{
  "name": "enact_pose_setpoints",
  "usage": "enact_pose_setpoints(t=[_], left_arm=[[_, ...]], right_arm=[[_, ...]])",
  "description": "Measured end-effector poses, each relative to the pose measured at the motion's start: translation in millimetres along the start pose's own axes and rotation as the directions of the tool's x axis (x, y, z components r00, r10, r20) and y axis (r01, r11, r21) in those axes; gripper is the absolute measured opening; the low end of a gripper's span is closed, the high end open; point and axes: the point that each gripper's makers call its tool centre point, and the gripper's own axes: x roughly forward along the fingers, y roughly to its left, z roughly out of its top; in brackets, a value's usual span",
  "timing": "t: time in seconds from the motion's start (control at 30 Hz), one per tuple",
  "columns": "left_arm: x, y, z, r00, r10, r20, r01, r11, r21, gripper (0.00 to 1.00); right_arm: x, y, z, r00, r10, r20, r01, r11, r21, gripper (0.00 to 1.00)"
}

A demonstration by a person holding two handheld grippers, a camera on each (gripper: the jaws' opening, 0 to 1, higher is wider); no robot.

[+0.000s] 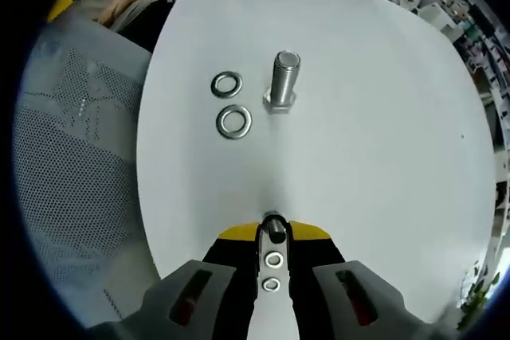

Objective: Place the washer onto the threaded stud by aligning its center hole with the stud, sliding it down to the base, and recovering from edge contact or off-axis alignment until the washer reaches the visible bottom stop.

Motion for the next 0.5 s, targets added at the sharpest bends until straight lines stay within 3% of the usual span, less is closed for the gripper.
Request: enact_pose_setpoints(t=[0.23,0.5], left_arm=[[0.3,0.2,-0.5,1.000,0.003,-0.003,-0.003,1.000,0.000,0.23],[0.5,-1.2,-1.6,1.000,-0.007,-0.010,0.007,1.000,0.003,0.22]], right_arm=[[10.8,0.8,-3.6,1.000,0.015,-0.014,-0.015,1.000,0.008,0.14],[16.7,1.6,-6.7,0.999,0.019,-0.039,-0.021,0.998,-0.057,0.14]])
